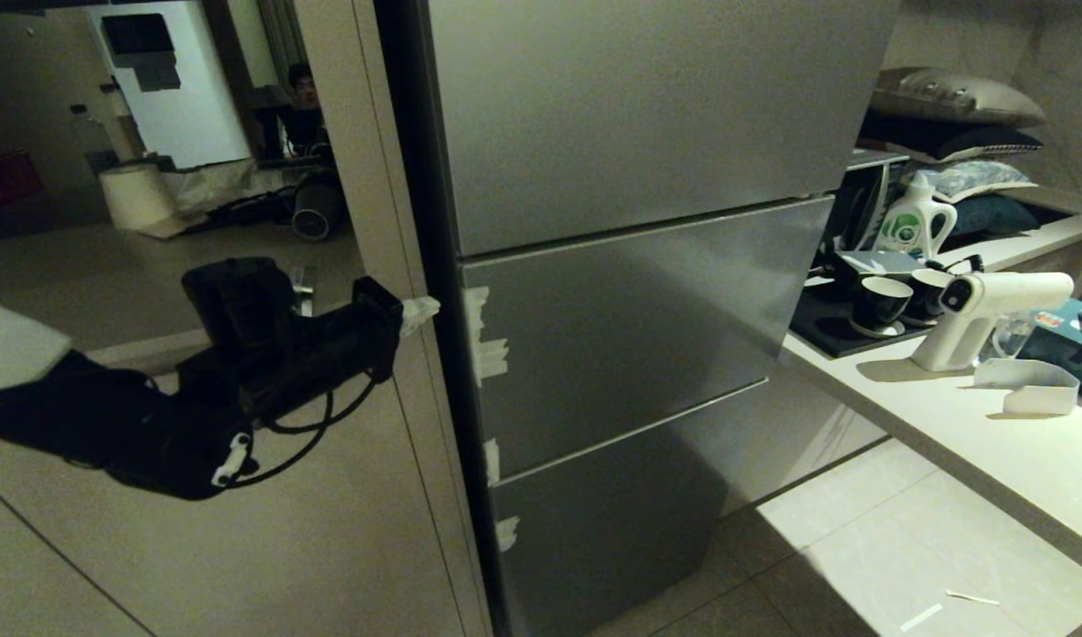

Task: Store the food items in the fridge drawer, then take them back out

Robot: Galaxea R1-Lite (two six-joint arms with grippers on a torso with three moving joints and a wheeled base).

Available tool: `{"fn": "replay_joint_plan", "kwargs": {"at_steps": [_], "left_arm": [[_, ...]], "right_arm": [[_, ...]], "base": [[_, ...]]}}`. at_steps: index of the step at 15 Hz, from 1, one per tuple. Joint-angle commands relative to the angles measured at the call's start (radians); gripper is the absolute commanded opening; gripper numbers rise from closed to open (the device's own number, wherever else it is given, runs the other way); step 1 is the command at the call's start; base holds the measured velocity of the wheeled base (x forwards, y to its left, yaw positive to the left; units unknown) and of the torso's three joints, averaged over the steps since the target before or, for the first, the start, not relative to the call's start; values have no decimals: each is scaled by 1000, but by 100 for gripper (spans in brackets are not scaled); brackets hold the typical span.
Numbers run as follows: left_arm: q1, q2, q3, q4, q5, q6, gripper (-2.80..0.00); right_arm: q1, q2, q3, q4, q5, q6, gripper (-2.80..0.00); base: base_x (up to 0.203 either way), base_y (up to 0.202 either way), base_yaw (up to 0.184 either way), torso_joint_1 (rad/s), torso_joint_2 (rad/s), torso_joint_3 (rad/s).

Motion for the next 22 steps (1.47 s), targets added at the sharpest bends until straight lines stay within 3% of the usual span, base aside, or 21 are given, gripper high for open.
{"fn": "replay_joint_plan", "kwargs": {"at_steps": [1,7,16,22], "left_arm": [[-19,59,-51,-6,17,-6,-280],[-27,86,-92,-6,30,-4,-280],[-118,87,-88,-6,81,1,-280],[-124,89,-79,-6,85,2,-280]], "right_arm": [[0,0,31,-1,0,0,-280],[0,0,31,-1,0,2,-280],[0,0,31,-1,-1,8,-280],[0,0,31,-1,-1,6,-280]], "base": [[0,0,0,0,0,0],[0,0,0,0,0,0],[0,0,0,0,0,0],[0,0,0,0,0,0]]}}
